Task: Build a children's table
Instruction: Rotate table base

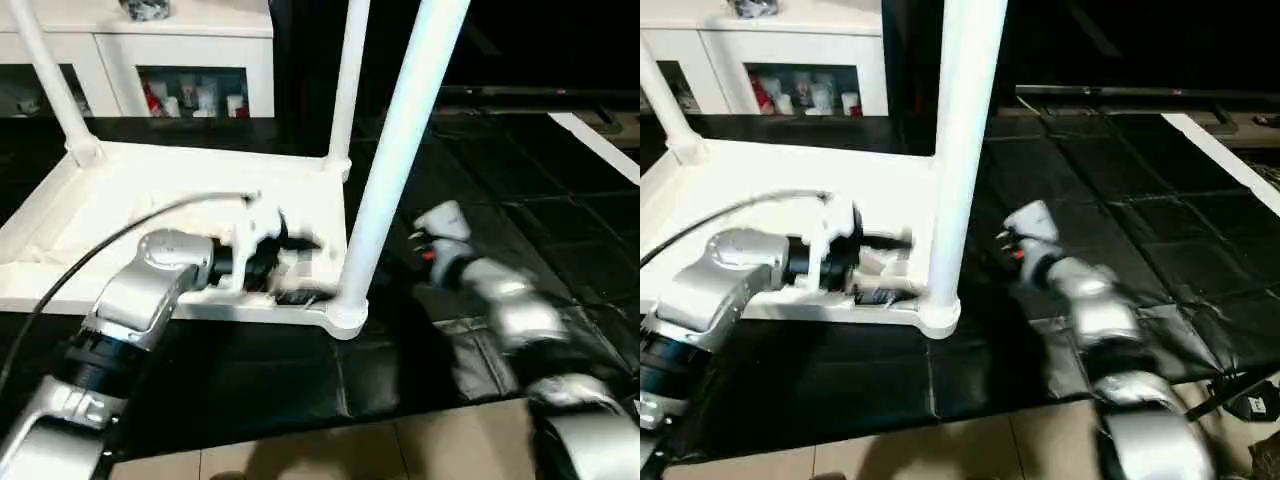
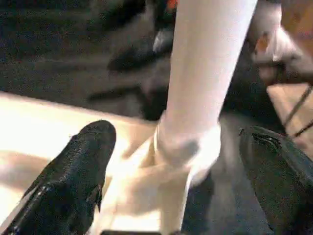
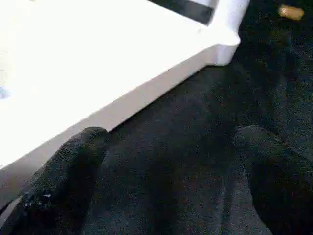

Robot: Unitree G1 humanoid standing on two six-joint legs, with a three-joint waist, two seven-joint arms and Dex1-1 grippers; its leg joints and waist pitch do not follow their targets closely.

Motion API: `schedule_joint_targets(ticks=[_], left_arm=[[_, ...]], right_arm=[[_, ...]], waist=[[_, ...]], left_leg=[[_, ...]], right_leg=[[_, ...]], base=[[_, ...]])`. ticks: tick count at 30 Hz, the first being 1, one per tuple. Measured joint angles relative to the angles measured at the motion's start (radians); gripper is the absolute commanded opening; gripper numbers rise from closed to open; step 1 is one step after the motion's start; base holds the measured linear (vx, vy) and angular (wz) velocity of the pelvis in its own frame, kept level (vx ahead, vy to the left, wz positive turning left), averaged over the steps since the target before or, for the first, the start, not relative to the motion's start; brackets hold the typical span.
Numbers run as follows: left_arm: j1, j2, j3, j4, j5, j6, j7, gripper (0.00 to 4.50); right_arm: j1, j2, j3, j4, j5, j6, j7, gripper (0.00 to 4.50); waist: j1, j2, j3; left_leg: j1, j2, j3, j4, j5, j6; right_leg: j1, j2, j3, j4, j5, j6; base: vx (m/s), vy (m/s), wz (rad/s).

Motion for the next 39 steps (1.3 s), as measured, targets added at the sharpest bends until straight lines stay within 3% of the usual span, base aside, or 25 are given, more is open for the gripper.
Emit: schedule_joint_targets(ticks=[5, 10, 16, 24, 29, 39], left_arm=[[-0.033, 0.042, -0.072, 0.086, 0.083, -0.094, -0.058, 3.95], [-0.042, 0.038, -0.12, 0.177, 0.144, -0.199, -0.097, 3.74], [-0.097, 0.02, -0.143, 0.259, 0.18, -0.281, -0.106, 3.32], [-0.145, -0.011, -0.16, 0.387, 0.221, -0.36, -0.122, 2.73], [-0.167, -0.028, -0.162, 0.437, 0.227, -0.382, -0.152, 2.49], [-0.192, -0.055, -0.173, 0.518, 0.268, -0.42, -0.161, 1.52]], right_arm=[[0.129, -0.097, 0.061, -0.229, 0.057, 0.091, 0.201, 4.5], [0.215, -0.181, 0.068, -0.42, 0.13, 0.175, 0.338, 4.5], [0.276, -0.223, 0.1, -0.55, 0.172, 0.233, 0.423, 4.5], [0.315, -0.252, 0.103, -0.631, 0.197, 0.299, 0.447, 4.5], [0.32, -0.263, 0.106, -0.652, 0.198, 0.313, 0.446, 4.5], [0.344, -0.266, 0.12, -0.663, 0.196, 0.332, 0.44, 4.5]], waist=[[0.01, 0.002, 0.0], [0.019, 0.002, 0.0], [0.031, 0.004, -0.001], [0.051, 0.005, -0.001], [0.054, 0.005, -0.001], [0.055, 0.011, -0.003]], left_leg=[[0.0, 0.0, 0.0, -0.001, 0.0, 0.0], [0.001, 0.0, 0.0, -0.001, 0.0, 0.0], [0.002, 0.0, -0.001, -0.001, 0.0, 0.0], [0.001, 0.0, -0.002, -0.001, 0.0, 0.0], [0.001, 0.0, -0.003, -0.001, 0.0, 0.0], [0.001, 0.0, -0.003, -0.001, 0.0, 0.0]], right_leg=[[0.001, 0.0, 0.0, -0.001, -0.001, 0.001], [0.001, 0.0, 0.0, -0.001, -0.001, 0.002], [0.004, 0.0, -0.002, -0.002, -0.001, 0.002], [0.004, 0.0, -0.002, -0.003, -0.001, 0.002], [0.005, 0.0, -0.003, -0.003, -0.001, 0.002], [0.005, 0.0, -0.003, -0.004, -0.001, 0.002]], base=[[0.0, 0.0, 0.0], [0.0, 0.0, 0.0], [0.0, 0.0, 0.0], [0.0, 0.0, 0.0], [0.0, 0.0, 0.0], [0.0, 0.0, 0.0]])
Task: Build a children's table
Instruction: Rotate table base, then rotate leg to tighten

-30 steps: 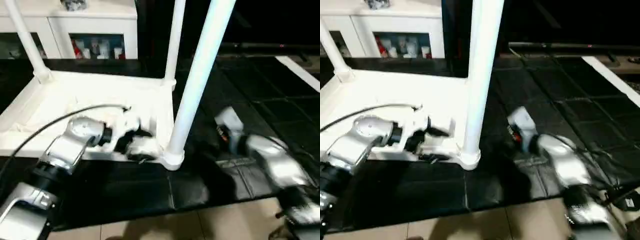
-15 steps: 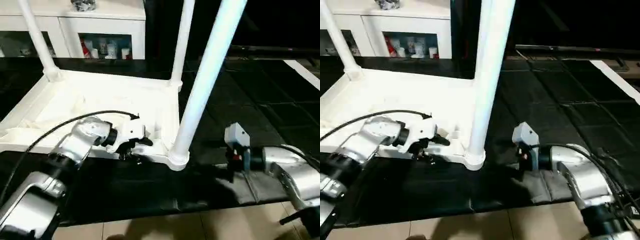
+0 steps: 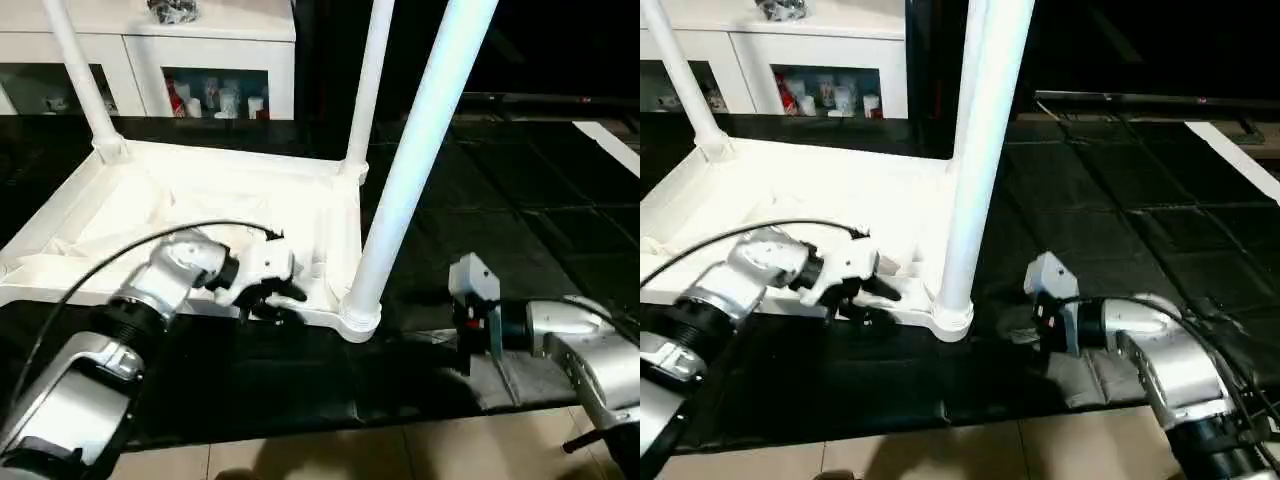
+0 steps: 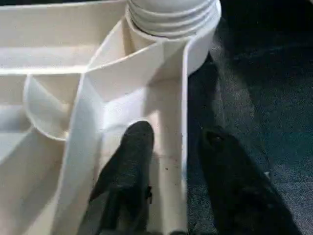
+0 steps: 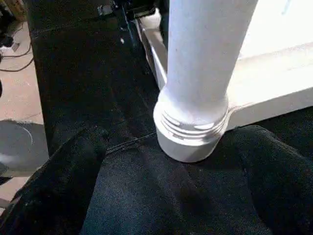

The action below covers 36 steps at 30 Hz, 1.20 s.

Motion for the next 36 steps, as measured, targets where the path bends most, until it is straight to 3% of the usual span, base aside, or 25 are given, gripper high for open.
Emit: schedule_joint_targets(ticks=[9, 11, 18, 36], left_arm=[[-0.033, -0.02, 0.0, 0.054, 0.027, -0.019, -0.004, 0.84], [-0.033, -0.024, 0.001, 0.06, 0.028, -0.023, -0.002, 0.48], [-0.038, -0.033, 0.003, 0.081, 0.03, -0.041, -0.012, 0.07], [0.013, -0.038, 0.04, 0.024, 0.01, -0.033, -0.068, 0.01]], right_arm=[[0.0, 0.0, 0.008, 0.0, -0.001, 0.0, -0.004, 4.5], [-0.001, 0.0, 0.014, 0.0, -0.001, 0.0, -0.004, 4.5], [-0.001, 0.0, 0.017, 0.0, -0.001, 0.0, -0.006, 4.5], [-0.047, 0.006, 0.006, 0.053, 0.006, -0.012, -0.029, 4.5]], waist=[[0.003, 0.001, 0.0], [0.004, 0.001, 0.0], [0.01, 0.001, 0.0], [0.015, 0.006, -0.001]], left_leg=[[0.0, 0.0, 0.0, 0.0, 0.0, 0.0], [0.0, 0.0, 0.0, 0.0, 0.0, 0.0], [0.001, 0.0, 0.0, 0.0, 0.0, 0.0], [0.0, 0.0, 0.002, 0.0, -0.003, 0.004]], right_leg=[[0.001, 0.0, 0.0, 0.0, 0.0, 0.0], [0.001, 0.0, 0.0, 0.0, 0.0, 0.0], [0.001, 0.0, -0.001, 0.0, 0.0, 0.0], [0.001, -0.002, 0.0, -0.002, -0.002, 0.002]], base=[[0.0, 0.0, 0.0], [0.0, 0.0, 0.0], [0.0, 0.0, 0.0], [0.0, 0.0, 0.0]])
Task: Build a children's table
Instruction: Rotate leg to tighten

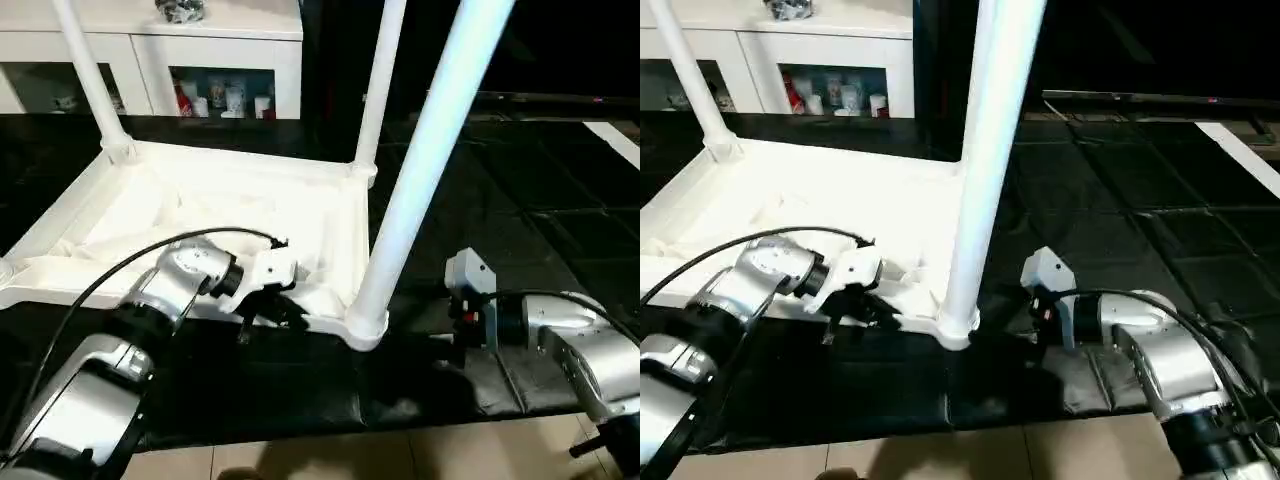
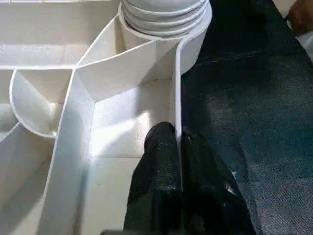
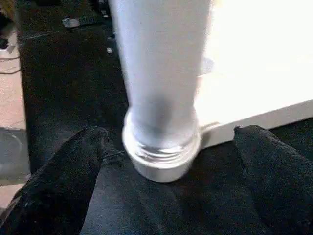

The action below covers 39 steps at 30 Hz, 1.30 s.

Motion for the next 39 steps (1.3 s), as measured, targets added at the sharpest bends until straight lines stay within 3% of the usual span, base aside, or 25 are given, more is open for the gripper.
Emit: schedule_joint_targets(ticks=[4, 5, 9, 30, 36, 39], left_arm=[[0.0, -0.019, 0.0, 0.001, 0.018, -0.004, 0.05, 0.01], [0.0, -0.019, 0.001, 0.0, 0.017, 0.0, 0.05, 0.28], [0.005, -0.023, 0.008, -0.007, 0.017, 0.003, 0.063, 0.63], [0.013, -0.054, 0.039, -0.02, -0.022, 0.055, 0.045, 0.63], [0.013, -0.053, 0.04, -0.02, -0.021, 0.061, 0.043, 0.08], [0.013, -0.053, 0.04, -0.02, -0.021, 0.062, 0.036, 0.08]], right_arm=[[-0.007, 0.01, 0.0, 0.003, -0.001, -0.012, -0.005, 4.5], [-0.007, 0.011, 0.0, 0.003, -0.001, -0.014, -0.006, 4.5], [-0.007, 0.012, 0.001, 0.004, -0.002, -0.015, -0.006, 4.5], [-0.007, 0.012, 0.001, 0.004, -0.002, -0.017, -0.005, 4.5], [-0.007, 0.012, 0.001, 0.004, -0.002, -0.017, -0.005, 4.5], [-0.007, 0.012, 0.001, 0.004, -0.002, -0.018, -0.005, 4.5]], waist=[[0.004, 0.0, 0.0], [0.004, 0.0, 0.0], [0.005, 0.0, 0.0], [0.004, 0.0, 0.0], [0.003, 0.0, 0.0], [0.002, 0.0, 0.0]], left_leg=[[0.001, 0.0, 0.0, 0.001, 0.0, 0.0], [0.001, 0.0, 0.0, 0.001, 0.0, 0.0], [0.001, -0.001, 0.0, 0.001, 0.0, 0.0], [0.001, -0.001, 0.0, 0.001, 0.0, 0.0], [0.001, -0.001, 0.0, 0.001, 0.0, 0.0], [0.0, -0.001, 0.0, 0.001, 0.0, 0.0]], right_leg=[[0.001, -0.001, 0.0, 0.001, 0.001, 0.001], [0.001, -0.001, 0.0, 0.001, 0.001, 0.001], [0.002, -0.001, 0.0, 0.0, 0.001, 0.001], [0.002, -0.002, 0.0, 0.001, 0.001, 0.001], [0.002, -0.002, 0.0, 0.0, 0.001, 0.001], [0.002, -0.002, 0.0, 0.0, 0.001, 0.001]], base=[[0.0, 0.0, 0.0], [0.0, 0.0, 0.0], [0.0, 0.0, 0.0], [0.0, 0.0, 0.0], [0.0, 0.0, 0.0], [0.0, 0.0, 0.0]])
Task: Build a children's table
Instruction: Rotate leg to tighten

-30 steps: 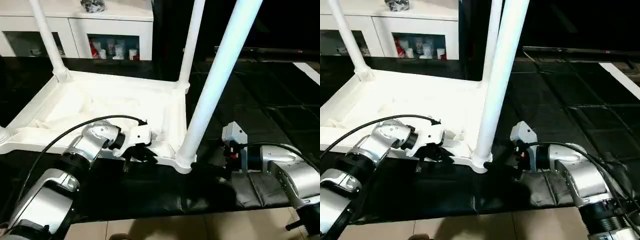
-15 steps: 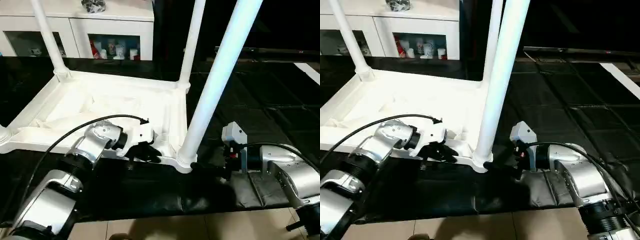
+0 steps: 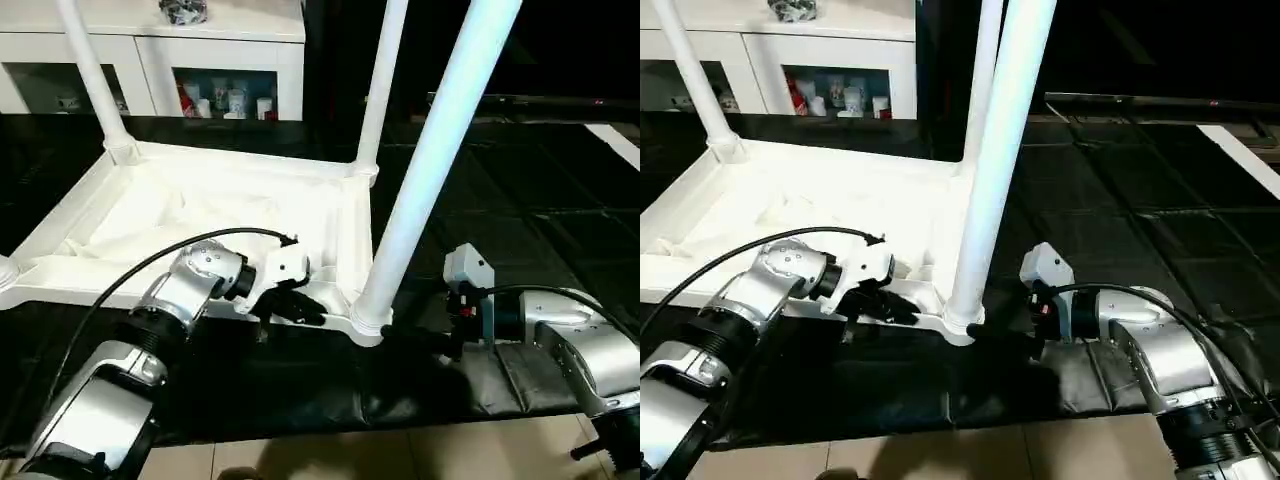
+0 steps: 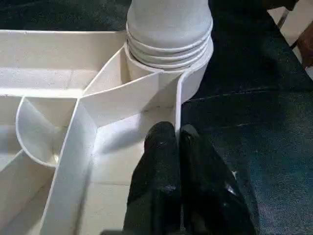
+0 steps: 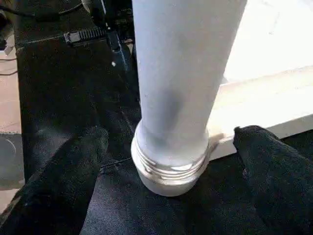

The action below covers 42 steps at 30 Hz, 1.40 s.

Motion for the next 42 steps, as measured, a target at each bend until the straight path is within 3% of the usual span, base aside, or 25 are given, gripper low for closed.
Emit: schedule_joint_targets(ticks=[12, 18, 23, 29, 36, 37, 42], left_arm=[[0.002, 0.02, -0.017, -0.027, 0.022, -0.02, -0.029, 0.08], [0.017, 0.037, -0.032, -0.066, 0.015, -0.009, -0.108, 0.08], [0.02, 0.051, -0.051, -0.081, 0.016, -0.028, -0.136, 0.0], [0.023, 0.057, -0.051, -0.098, 0.019, -0.025, -0.141, 0.0], [0.028, 0.058, -0.05, -0.109, 0.014, -0.009, -0.141, 0.0], [0.029, 0.058, -0.05, -0.111, 0.012, -0.007, -0.141, 0.0], [0.031, 0.061, -0.049, -0.117, 0.01, 0.0, -0.141, 0.0]], right_arm=[[-0.022, 0.006, 0.0, 0.067, -0.013, -0.038, 0.003, 4.5], [-0.08, 0.042, 0.052, 0.135, -0.016, -0.074, 0.078, 4.5], [-0.119, 0.076, 0.093, 0.206, -0.016, -0.108, 0.147, 4.06], [-0.177, 0.101, 0.104, 0.299, -0.016, -0.128, 0.221, 3.53], [-0.189, 0.118, 0.11, 0.345, -0.011, -0.149, 0.268, 3.14], [-0.189, 0.119, 0.111, 0.347, -0.011, -0.15, 0.277, 2.88], [-0.201, 0.131, 0.11, 0.374, -0.006, -0.152, 0.303, 2.55]], waist=[[-0.01, 0.0, 0.0], [-0.016, 0.0, 0.0], [-0.01, 0.0, 0.0], [-0.01, 0.0, -0.001], [-0.009, -0.001, -0.001], [-0.009, -0.001, -0.001], [-0.01, -0.001, -0.001]], left_leg=[[0.0, 0.0, 0.0, 0.0, 0.0, 0.0], [0.0, 0.0, 0.0, 0.0, 0.0, 0.0], [0.0, 0.0, 0.0, 0.0, 0.0, 0.0], [0.0, 0.0, 0.001, 0.0, 0.0, 0.0], [0.0, 0.0, 0.001, 0.0, 0.0, 0.0], [0.0, 0.0, 0.001, 0.0, 0.0, 0.0], [0.0, 0.0, 0.001, 0.0, 0.0, 0.0]], right_leg=[[0.0, 0.0, 0.0, 0.0, 0.0, 0.0], [0.0, 0.0, 0.0, 0.0, 0.0, 0.0], [0.0, 0.0, 0.0, 0.0, 0.0, 0.0], [0.0, 0.0, 0.0, 0.001, 0.0, 0.0], [0.0, 0.0, 0.0, 0.001, 0.0, -0.001], [0.0, 0.0, 0.0, 0.001, 0.0, -0.001], [0.0, 0.0, 0.0, 0.001, 0.0, 0.0]], base=[[0.0, 0.0, 0.0], [0.0, 0.0, 0.0], [0.0, 0.0, 0.0], [0.0, 0.0, 0.0], [0.0, 0.0, 0.0], [0.0, 0.0, 0.0], [0.0, 0.0, 0.0]])
